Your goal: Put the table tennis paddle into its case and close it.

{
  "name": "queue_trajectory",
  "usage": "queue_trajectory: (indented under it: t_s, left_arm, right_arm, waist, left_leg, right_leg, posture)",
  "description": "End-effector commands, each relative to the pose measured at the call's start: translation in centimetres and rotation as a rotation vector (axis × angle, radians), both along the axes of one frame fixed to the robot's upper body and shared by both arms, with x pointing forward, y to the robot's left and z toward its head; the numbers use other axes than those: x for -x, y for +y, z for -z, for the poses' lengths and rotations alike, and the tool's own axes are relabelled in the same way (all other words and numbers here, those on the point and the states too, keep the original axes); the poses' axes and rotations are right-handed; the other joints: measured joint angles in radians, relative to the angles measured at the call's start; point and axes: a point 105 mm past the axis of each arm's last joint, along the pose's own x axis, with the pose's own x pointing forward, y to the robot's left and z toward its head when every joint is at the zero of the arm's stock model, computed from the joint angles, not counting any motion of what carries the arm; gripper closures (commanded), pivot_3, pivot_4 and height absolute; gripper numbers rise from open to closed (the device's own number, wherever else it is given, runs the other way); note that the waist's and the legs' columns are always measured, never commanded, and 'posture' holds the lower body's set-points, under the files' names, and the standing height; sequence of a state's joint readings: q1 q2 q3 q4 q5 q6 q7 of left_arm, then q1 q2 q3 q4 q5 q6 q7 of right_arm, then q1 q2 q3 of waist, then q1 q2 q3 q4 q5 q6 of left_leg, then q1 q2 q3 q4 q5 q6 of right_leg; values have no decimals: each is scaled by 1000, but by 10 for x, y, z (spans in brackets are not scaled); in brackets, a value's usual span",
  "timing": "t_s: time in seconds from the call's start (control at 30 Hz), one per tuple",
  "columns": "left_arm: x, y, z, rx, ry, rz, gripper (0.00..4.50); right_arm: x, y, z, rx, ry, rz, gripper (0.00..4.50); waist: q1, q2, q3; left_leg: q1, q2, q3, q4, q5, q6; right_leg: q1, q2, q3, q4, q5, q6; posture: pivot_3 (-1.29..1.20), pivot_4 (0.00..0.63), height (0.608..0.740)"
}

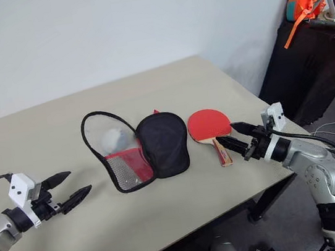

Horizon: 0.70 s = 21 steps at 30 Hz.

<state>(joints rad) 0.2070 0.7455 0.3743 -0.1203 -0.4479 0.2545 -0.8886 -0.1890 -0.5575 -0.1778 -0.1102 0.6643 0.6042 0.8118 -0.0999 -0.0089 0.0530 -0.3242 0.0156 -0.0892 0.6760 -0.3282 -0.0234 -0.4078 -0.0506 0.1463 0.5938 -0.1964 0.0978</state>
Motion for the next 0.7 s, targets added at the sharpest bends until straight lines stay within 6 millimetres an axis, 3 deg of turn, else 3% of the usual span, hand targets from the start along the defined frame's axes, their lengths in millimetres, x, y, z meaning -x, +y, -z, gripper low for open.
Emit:
queue_trajectory:
  t_s: [0.03, 0.3, 0.7]
  left_arm:
    - [-6, -5, -14, -6, -62, 6, 16]
    - [-3, -2, -17, 7, -58, 3, 16]
    - [-7, 2, -8, -1, -6, 34, 16]
  right_arm:
    - [-10, 5, -13, -22, -54, 1, 0]
    - [-22, 9, 5, -7, 49, 78, 0]
    - [-28, 5, 52, 280, 224, 287, 0]
  waist:
    - [0, 0, 0]
    - [0, 0, 0]
    - [0, 0, 0]
  left_leg:
    - [0, 0, 0, 0, 0, 0]
    - [0, 0, 0, -1, 0, 0]
    - [0, 0, 0, 0, 0, 0]
  right_leg:
    - [0, 0, 0, 0, 0, 0]
    - [0, 0, 0, 0, 1, 1]
    - [-1, 0, 0, 0, 1, 1]
  posture:
    - [0, 0, 740]
    - [0, 0, 740]
    - [0, 0, 740]
